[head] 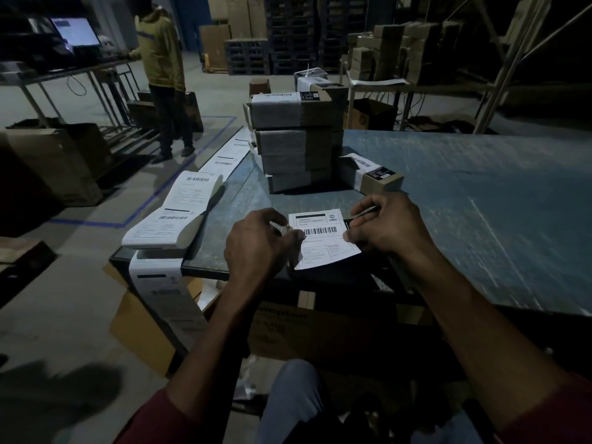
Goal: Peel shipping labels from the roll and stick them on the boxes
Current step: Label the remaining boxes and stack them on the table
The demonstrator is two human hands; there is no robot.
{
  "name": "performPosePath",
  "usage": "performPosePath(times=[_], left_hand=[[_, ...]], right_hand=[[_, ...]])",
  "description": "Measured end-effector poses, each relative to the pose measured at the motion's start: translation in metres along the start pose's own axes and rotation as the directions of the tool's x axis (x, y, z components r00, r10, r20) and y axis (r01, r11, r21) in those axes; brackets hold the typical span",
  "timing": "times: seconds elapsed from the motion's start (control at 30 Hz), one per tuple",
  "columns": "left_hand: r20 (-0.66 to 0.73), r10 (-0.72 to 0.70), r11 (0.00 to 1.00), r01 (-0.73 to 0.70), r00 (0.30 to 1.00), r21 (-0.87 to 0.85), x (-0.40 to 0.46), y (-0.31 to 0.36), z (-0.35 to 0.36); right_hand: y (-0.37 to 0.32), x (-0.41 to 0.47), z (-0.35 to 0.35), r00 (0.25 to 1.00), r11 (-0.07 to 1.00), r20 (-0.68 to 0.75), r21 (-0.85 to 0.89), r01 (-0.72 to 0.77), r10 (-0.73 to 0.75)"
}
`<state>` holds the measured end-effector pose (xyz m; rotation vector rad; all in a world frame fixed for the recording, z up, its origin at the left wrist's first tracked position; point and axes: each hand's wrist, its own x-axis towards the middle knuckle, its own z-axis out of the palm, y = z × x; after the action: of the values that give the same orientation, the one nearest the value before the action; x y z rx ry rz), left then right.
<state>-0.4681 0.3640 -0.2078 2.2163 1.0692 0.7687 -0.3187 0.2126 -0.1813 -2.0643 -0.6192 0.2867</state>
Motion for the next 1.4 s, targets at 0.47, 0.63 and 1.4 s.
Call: performPosePath(times=[0.47, 0.63, 1.4], left_hand=[[0.373, 0.39, 0.876, -0.214, 0.842, -0.432, -0.013, -0.045, 0.002], [0.404, 0.336, 0.903, -0.17, 0.851, -0.393, -0.007, -0.044, 0.01], [0.482, 0.191, 0.81, 0.14, 0.855, -0.569, 0.01, -0.025, -0.016]], right_hand=[[0.044, -0.002, -0.025, 0.88, 0.791, 0.251, -0.388, 0.473, -0.404], [0.045, 0.009, -0.016, 0.869, 0.824, 0.333, -0.318, 0.469, -0.366], [0.029, 0.011, -0.035, 0.609, 0.575, 0.429, -0.225, 0.787, -0.667]])
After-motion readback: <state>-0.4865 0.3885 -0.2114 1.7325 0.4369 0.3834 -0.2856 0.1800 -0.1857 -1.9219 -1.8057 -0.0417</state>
